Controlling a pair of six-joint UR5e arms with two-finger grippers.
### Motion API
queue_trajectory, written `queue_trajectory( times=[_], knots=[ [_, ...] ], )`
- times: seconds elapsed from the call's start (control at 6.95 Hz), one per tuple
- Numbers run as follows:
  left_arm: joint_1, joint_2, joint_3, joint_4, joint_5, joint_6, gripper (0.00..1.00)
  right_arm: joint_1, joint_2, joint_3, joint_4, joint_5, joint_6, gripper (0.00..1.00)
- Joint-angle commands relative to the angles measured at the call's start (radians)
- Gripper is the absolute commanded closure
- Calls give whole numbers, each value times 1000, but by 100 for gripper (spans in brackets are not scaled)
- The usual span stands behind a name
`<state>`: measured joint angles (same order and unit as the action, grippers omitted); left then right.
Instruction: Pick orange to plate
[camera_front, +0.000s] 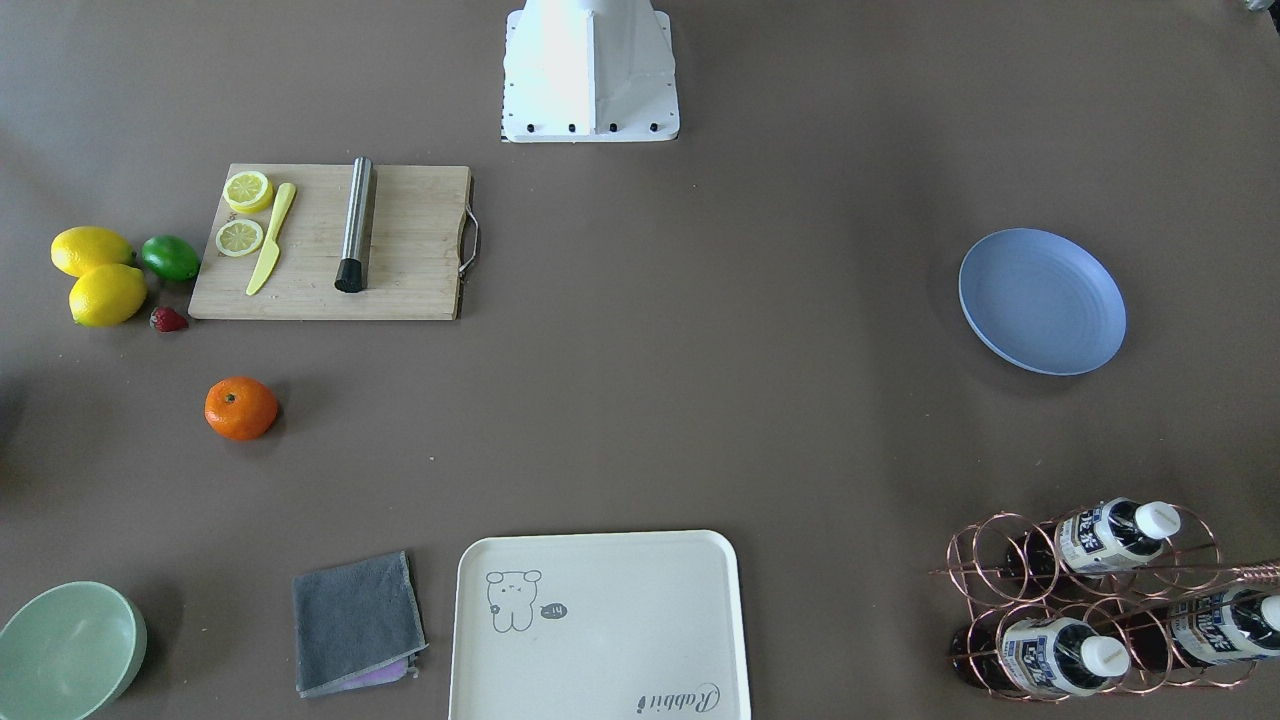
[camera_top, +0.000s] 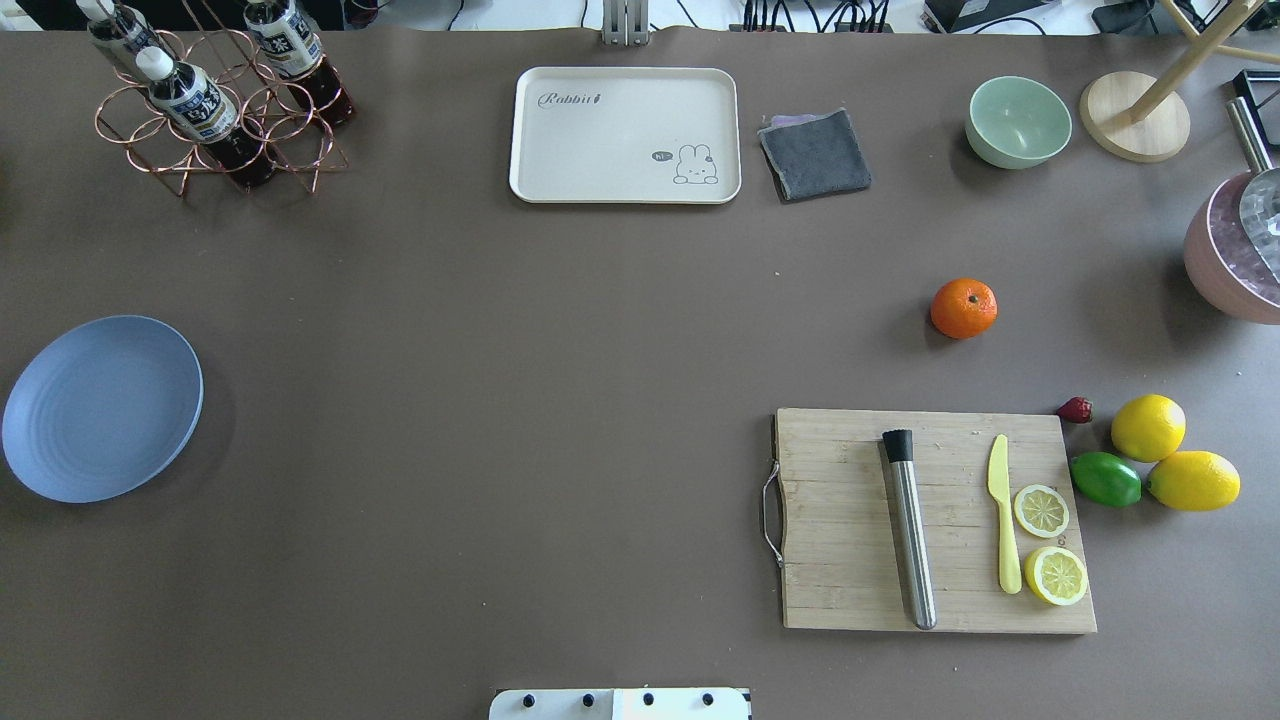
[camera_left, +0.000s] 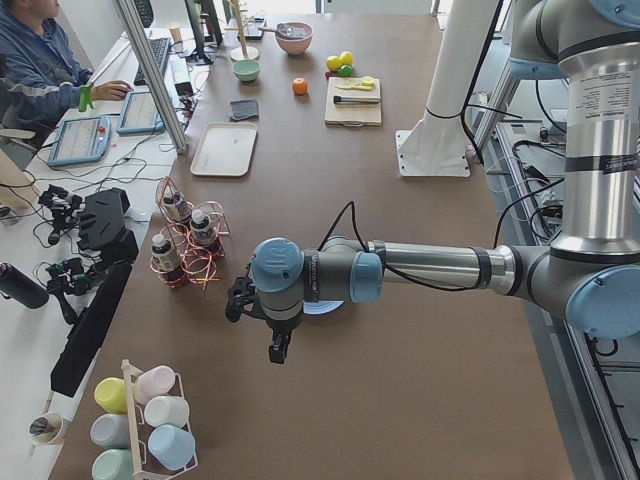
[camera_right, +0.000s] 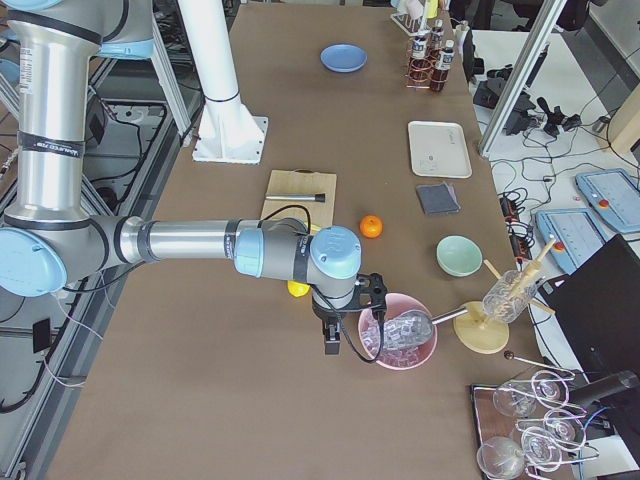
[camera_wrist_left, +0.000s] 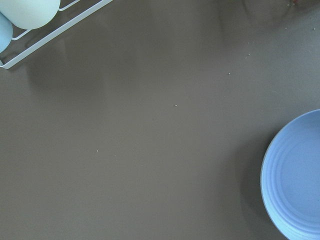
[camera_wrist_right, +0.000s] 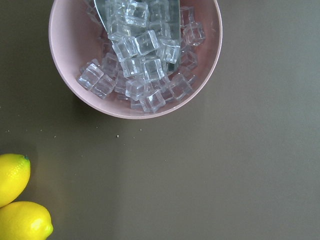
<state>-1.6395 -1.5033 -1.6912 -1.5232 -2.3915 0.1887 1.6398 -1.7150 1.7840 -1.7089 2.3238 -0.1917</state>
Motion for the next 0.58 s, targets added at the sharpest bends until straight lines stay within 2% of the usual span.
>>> queue_trajectory(
  times=[0.0,0.43],
  knots=[
    [0,8,-8,0,2,0,2,0,0,0,0,0,1,0],
    [1,9,-21,2,2,2,2,0,0,0,0,-1,0,0]
  ],
)
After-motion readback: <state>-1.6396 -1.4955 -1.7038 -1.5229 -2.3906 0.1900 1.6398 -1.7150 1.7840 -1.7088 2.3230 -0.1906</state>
